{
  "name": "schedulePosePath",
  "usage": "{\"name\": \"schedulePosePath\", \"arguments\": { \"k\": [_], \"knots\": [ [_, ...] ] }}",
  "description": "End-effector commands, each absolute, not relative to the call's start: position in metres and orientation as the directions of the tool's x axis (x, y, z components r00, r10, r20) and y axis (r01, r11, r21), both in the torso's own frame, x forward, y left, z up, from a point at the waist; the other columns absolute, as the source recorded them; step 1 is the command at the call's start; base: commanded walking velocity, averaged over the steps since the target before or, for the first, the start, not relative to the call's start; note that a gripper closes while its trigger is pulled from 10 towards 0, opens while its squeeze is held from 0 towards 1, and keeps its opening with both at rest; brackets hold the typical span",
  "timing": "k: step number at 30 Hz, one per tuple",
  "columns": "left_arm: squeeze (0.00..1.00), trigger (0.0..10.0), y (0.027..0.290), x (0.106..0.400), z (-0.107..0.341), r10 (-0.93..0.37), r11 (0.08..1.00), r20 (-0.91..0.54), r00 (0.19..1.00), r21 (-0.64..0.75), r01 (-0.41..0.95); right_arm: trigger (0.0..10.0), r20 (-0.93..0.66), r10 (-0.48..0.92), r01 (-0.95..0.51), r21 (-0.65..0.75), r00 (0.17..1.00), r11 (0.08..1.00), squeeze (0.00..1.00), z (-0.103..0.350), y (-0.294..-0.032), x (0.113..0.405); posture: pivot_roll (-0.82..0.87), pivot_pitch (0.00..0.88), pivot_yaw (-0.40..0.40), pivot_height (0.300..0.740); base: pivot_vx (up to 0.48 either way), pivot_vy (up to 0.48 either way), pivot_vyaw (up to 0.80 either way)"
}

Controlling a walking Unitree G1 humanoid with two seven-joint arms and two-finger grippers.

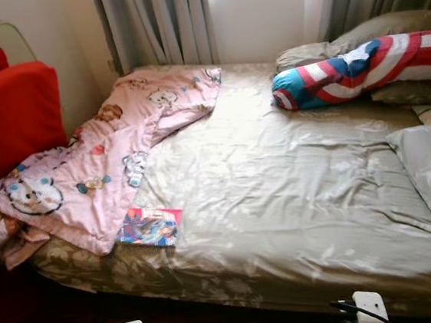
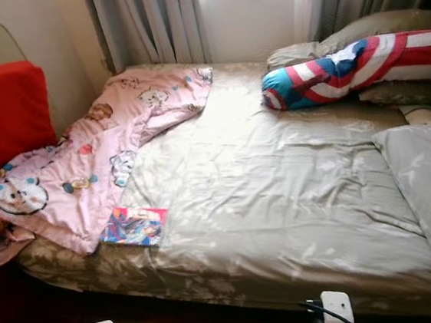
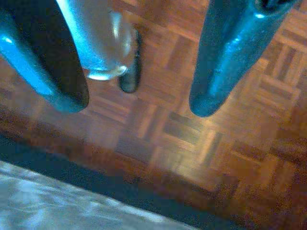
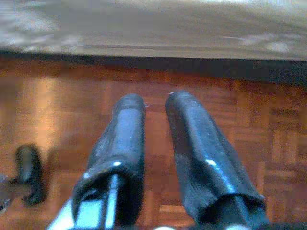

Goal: Clean up the room

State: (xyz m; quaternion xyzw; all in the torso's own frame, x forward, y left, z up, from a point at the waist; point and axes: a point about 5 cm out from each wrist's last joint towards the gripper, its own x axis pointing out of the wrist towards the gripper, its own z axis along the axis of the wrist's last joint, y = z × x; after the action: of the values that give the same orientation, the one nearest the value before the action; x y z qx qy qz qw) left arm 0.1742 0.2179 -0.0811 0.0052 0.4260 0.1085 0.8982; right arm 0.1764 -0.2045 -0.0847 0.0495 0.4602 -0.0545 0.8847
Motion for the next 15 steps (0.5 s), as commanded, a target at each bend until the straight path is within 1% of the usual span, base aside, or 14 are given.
{"name": "schedulePosePath", "arguments": {
  "k": [1, 11, 15],
  "knots": [
    [0.00, 10.0, 0.2162, 0.1685, -0.0846, 0.204, 0.973, -0.782, 0.589, 0.098, -0.208, 10.0, -0.815, -0.043, 0.127, 0.038, 0.577, 0.991, 0.00, -0.0835, -0.2044, 0.1786, -0.02, 0.000, -0.030, 0.740, 0.000, 0.480, 0.00],
    [0.00, 10.0, 0.2160, 0.1652, -0.0858, 0.208, 0.972, -0.783, 0.587, 0.098, -0.213, 10.0, -0.818, -0.038, 0.109, 0.030, 0.575, 0.994, 0.00, -0.0836, -0.2055, 0.1779, -0.02, 0.000, -0.038, 0.740, 0.000, 0.480, 0.00],
    [0.00, 10.0, 0.2139, 0.1659, -0.0859, 0.196, 0.975, -0.783, 0.591, 0.093, -0.201, 10.0, -0.818, -0.043, 0.109, 0.025, 0.573, 0.994, 0.00, -0.0837, -0.2059, 0.1776, -0.04, 0.000, -0.026, 0.740, 0.000, 0.480, 0.00]
  ]
}}
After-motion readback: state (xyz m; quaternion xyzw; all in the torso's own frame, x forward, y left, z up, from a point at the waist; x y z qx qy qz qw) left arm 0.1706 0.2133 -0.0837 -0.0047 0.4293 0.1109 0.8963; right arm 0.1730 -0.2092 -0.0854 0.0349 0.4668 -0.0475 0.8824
